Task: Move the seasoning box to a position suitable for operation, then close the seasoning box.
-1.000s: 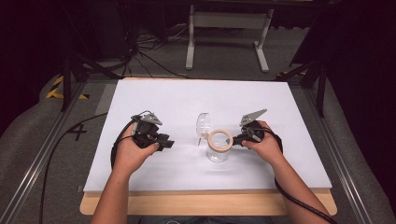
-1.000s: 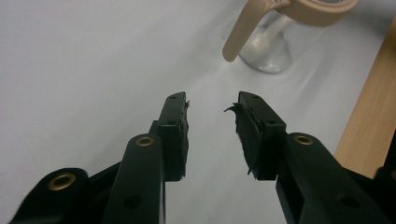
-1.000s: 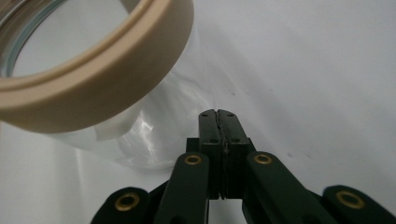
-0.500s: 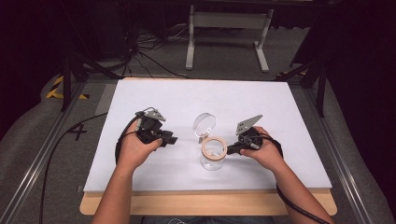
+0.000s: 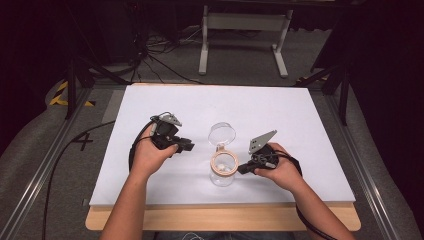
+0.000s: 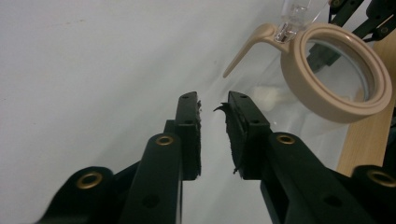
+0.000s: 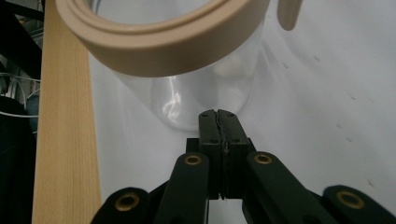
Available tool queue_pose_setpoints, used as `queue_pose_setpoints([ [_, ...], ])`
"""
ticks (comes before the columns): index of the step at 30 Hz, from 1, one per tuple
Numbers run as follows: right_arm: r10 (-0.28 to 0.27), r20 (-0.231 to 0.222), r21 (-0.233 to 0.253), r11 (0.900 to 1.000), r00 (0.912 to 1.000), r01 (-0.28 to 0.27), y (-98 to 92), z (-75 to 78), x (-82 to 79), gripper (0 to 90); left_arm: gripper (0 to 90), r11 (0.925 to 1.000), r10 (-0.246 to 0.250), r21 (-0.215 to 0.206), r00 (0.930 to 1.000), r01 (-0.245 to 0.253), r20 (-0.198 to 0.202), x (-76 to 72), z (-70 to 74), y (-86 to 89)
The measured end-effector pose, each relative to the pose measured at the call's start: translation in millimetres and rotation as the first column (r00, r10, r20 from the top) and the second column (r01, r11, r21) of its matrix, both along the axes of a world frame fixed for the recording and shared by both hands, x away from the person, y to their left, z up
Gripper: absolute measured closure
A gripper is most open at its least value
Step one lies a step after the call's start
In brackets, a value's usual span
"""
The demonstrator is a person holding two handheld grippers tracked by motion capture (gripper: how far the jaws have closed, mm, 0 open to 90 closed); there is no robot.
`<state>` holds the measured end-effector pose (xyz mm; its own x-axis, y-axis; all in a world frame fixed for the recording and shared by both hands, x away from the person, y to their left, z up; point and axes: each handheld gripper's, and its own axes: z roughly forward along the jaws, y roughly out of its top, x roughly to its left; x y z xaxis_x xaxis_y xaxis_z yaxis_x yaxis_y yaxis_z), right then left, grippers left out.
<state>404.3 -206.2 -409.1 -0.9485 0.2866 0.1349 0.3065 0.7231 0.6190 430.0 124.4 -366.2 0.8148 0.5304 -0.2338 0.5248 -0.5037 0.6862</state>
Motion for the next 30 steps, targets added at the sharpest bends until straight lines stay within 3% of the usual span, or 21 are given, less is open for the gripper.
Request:
queue_pose_setpoints([
  [10, 0.007, 0.010, -0.012, 1.000, 0.9999, -0.007, 8.3, -1.4, -8.4, 89.8, 82.8, 0.9999, 0.010, 0.006, 0.9999, -0.010, 0.004, 3.9, 1.4, -3.0],
  [14, -0.007, 0.024, 0.007, 1.000, 0.9997, 0.006, 6.0, 4.0, -13.3, 89.9, 83.5, 1.0000, 0.008, -0.001, 0.9998, -0.008, 0.016, 7.1, 3.1, -6.7],
  [17, -0.053, 0.051, 0.009, 0.999, 0.9973, 0.053, 0.6, 9.7, -16.4, 90.0, 84.4, 0.9998, 0.011, -0.015, 0.9991, -0.011, 0.040, 8.9, 4.9, -10.1],
  [19, -0.113, 0.068, 0.010, 0.994, 0.9914, 0.112, -5.0, 12.8, -17.1, 90.0, 84.4, 0.9995, 0.021, -0.026, 0.9985, -0.020, 0.051, 8.8, 6.4, -13.2],
  [24, -0.189, 0.075, 0.061, 0.981, 0.9790, 0.185, -15.8, 22.0, -21.4, 90.0, 85.8, 0.9956, 0.042, -0.087, 0.9956, -0.035, 0.084, 10.4, 8.6, -20.1],
  [30, -0.199, 0.091, 0.142, 0.972, 0.9757, 0.185, -16.3, 43.3, -32.0, 90.0, 85.9, 0.9931, 0.044, -0.113, 0.9935, -0.032, 0.105, 9.8, 11.6, -25.8],
])
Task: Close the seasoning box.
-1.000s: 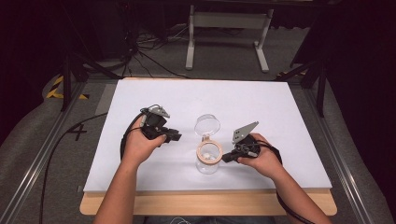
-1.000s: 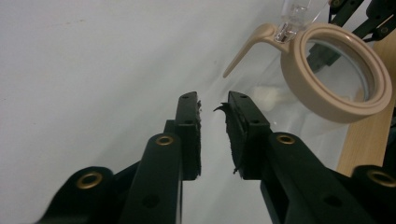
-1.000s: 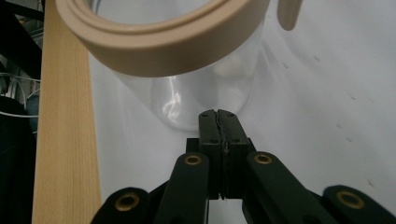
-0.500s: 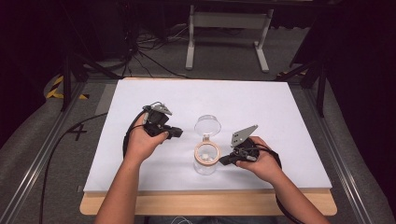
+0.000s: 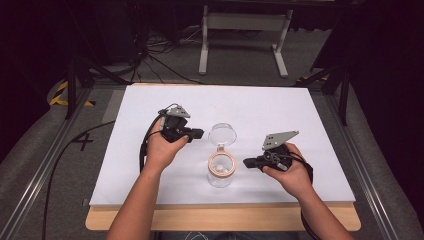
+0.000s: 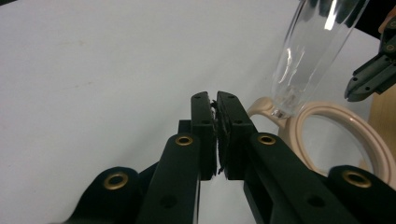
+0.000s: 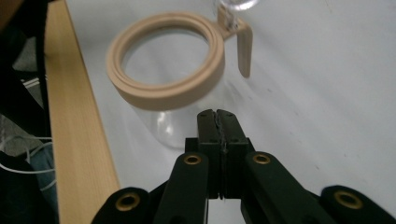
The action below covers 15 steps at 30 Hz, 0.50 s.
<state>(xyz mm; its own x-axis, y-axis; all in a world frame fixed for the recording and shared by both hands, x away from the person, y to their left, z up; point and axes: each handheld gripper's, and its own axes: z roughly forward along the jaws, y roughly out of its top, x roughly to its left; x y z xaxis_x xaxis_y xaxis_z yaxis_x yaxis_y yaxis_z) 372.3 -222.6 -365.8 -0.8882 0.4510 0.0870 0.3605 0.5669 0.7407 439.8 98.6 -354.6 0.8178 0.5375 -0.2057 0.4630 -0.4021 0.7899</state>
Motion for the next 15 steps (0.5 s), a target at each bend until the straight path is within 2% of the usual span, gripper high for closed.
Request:
queue_pose_setpoints([
  [3, 0.013, 0.004, 0.047, 0.999, 0.9999, -0.013, 4.6, 5.9, -5.8, 90.0, 85.6, 1.0000, 0.004, -0.006, 0.9999, -0.004, 0.011, -1.9, 0.0, -4.3],
  [4, 0.026, 0.009, 0.061, 0.998, 0.9996, -0.027, 7.0, 7.0, -7.3, 90.0, 85.3, 0.9999, -0.003, 0.010, 0.9998, 0.002, 0.020, -1.9, 0.6, -5.3],
  [7, 0.039, 0.012, 0.090, 0.995, 0.9992, -0.040, 12.4, 9.1, -10.9, 90.0, 84.7, 1.0000, 0.000, 0.005, 0.9999, 0.000, 0.014, -3.2, 1.8, -8.5],
  [12, 0.068, 0.023, 0.166, 0.984, 0.9974, -0.071, 22.8, 11.0, -15.6, 90.0, 84.7, 1.0000, 0.001, 0.003, 0.9996, -0.001, 0.029, -5.1, 4.2, -11.3],
  [15, 0.072, 0.025, 0.179, 0.981, 0.9970, -0.076, 24.8, 9.5, -15.0, 90.0, 84.5, 0.9999, 0.010, -0.011, 0.9987, -0.009, 0.050, -7.1, 5.8, -12.1],
])
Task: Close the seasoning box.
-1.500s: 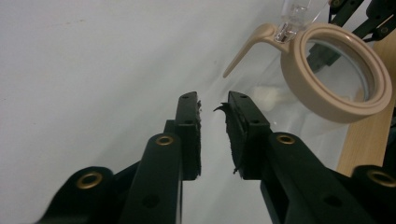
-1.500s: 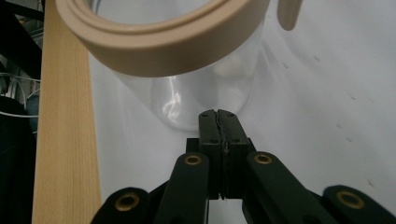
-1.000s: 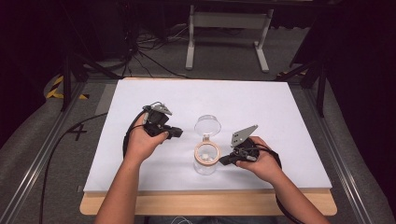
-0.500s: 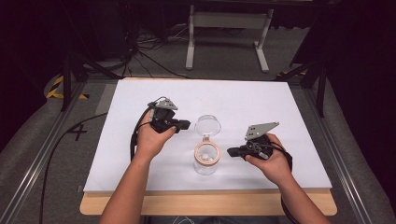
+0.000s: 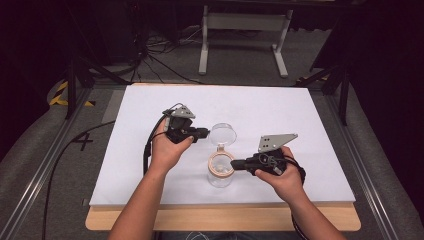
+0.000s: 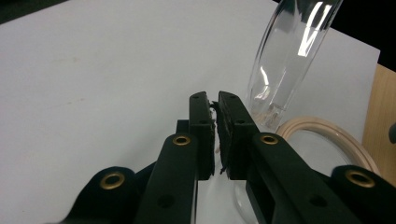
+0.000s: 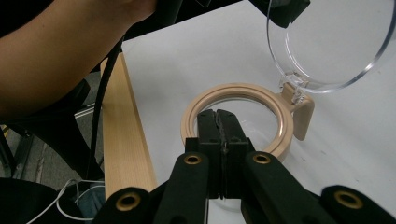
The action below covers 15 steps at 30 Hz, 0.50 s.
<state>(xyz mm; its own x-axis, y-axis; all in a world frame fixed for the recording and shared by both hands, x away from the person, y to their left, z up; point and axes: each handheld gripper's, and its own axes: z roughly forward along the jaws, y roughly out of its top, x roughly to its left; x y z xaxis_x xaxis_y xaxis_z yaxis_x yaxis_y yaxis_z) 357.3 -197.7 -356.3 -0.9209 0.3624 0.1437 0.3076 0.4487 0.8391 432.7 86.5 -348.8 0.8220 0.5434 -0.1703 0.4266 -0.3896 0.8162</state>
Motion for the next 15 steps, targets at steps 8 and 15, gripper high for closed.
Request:
queue_pose_setpoints([
  [8, -0.019, -0.008, 0.007, 1.000, 0.9998, 0.019, -0.7, -3.6, 3.6, 90.0, 84.8, 0.9999, 0.001, 0.013, 0.9995, -0.002, 0.032, -7.7, 8.0, -2.4],
  [15, -0.023, -0.015, 0.012, 1.000, 0.9996, 0.023, 0.0, -4.1, 5.7, 90.0, 83.7, 0.9995, -0.027, 0.015, 0.9990, 0.027, 0.035, -13.3, 11.5, -3.5],
])
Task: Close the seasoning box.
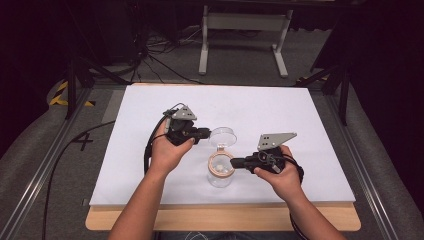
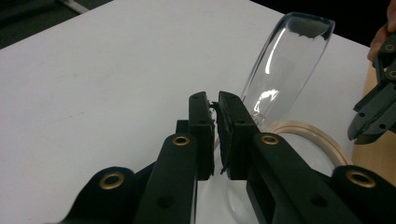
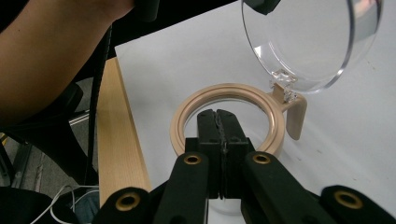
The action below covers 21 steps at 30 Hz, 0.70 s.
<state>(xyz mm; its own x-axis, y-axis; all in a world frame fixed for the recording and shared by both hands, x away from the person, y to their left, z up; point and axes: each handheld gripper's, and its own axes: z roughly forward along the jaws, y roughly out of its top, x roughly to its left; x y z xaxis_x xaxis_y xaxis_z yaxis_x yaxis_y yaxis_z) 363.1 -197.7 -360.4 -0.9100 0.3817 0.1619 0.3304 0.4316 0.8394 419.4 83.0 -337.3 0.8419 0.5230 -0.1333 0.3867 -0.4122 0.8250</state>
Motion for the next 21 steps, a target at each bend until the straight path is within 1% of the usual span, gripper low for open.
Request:
queue_pose_setpoints([
  [2, 0.003, -0.003, 0.002, 1.000, 1.0000, -0.003, 0.7, -0.2, 0.5, 90.0, 82.7, 0.9996, -0.014, 0.023, 0.9998, 0.014, -0.016, -1.7, 0.8, -0.1],
  [5, 0.009, -0.002, 0.004, 1.000, 1.0000, -0.009, 2.8, 0.4, 1.6, 90.0, 82.2, 0.9991, -0.023, 0.034, 0.9996, 0.024, -0.017, -5.2, 0.9, -1.6],
  [6, 0.012, -0.002, 0.004, 1.000, 0.9999, -0.012, 4.0, 0.5, 2.1, 90.0, 81.9, 0.9986, -0.027, 0.046, 0.9995, 0.028, -0.016, -5.8, 1.6, -0.9],
  [9, 0.019, -0.008, 0.000, 1.000, 0.9998, -0.019, 6.3, 0.0, 3.2, 90.0, 81.7, 0.9990, -0.018, 0.041, 0.9997, 0.019, -0.015, -7.8, 2.0, 1.3],
  [10, 0.020, -0.009, -0.003, 1.000, 0.9998, -0.020, 6.9, -0.5, 3.4, 90.0, 81.6, 0.9987, -0.017, 0.047, 0.9997, 0.018, -0.019, -8.2, 2.8, 3.4],
  [12, 0.027, -0.012, -0.011, 1.000, 0.9996, -0.027, 8.3, -1.4, 4.0, 90.0, 81.3, 0.9993, -0.006, 0.036, 0.9999, 0.007, -0.016, -8.9, 2.5, 5.5],
  [15, 0.030, -0.013, -0.015, 0.999, 0.9995, -0.030, 8.9, -1.2, 4.4, 90.0, 81.3, 0.9991, -0.006, 0.041, 0.9998, 0.006, -0.020, -9.1, 4.2, 9.7],
  [16, 0.031, -0.013, -0.017, 0.999, 0.9994, -0.032, 8.8, -0.9, 4.4, 90.0, 81.1, 0.9994, -0.003, 0.035, 0.9999, 0.003, -0.016, -8.9, 4.1, 10.7],
  [18, 0.033, -0.015, -0.021, 0.999, 0.9994, -0.033, 8.5, -0.6, 4.2, 90.0, 80.8, 0.9993, -0.001, 0.036, 0.9998, 0.002, -0.022, -9.0, 4.5, 12.2],
  [19, 0.034, -0.016, -0.022, 0.999, 0.9993, -0.034, 8.3, -0.5, 4.1, 90.0, 80.5, 0.9993, -0.003, 0.037, 0.9999, 0.004, -0.017, -8.4, 4.7, 13.5],
  [21, 0.038, -0.020, -0.030, 0.999, 0.9991, -0.038, 8.2, 0.1, 3.3, 90.0, 79.0, 0.9995, -0.004, 0.033, 0.9996, 0.005, -0.028, -9.0, 5.5, 15.8],
])
